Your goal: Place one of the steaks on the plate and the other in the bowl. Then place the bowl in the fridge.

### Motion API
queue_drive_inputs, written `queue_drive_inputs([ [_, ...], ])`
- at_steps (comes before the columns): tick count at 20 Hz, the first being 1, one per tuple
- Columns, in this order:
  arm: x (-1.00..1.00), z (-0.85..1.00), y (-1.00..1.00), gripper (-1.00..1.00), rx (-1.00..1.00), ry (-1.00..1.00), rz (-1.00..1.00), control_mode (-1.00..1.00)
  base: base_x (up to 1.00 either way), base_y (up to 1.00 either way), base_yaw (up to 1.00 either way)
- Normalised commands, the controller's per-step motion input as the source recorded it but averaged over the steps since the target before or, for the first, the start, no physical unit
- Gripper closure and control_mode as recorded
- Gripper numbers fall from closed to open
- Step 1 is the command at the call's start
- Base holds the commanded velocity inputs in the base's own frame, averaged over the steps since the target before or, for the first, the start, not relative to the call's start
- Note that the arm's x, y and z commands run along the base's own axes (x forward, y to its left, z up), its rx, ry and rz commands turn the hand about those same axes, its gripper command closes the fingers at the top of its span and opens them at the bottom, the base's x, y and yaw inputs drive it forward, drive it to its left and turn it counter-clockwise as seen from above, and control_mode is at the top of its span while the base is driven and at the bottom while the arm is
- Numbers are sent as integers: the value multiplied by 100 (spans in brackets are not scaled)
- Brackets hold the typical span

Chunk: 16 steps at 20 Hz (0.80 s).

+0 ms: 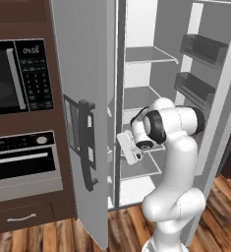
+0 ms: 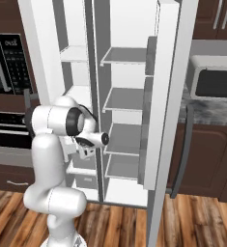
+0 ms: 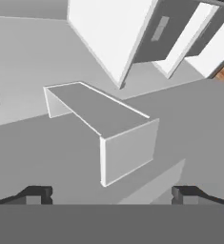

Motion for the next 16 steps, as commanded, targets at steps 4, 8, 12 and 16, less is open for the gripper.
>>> queue_drive_inputs([
  [4,50,-27,11,-100,0,-7,14,-100,0,0,0],
  [8,45,-14,18,-100,0,0,14,-100,0,0,0],
  [12,3,-14,66,-100,0,0,9,-100,0,0,0],
  [16,0,-8,61,-100,0,0,7,-100,0,0,0],
])
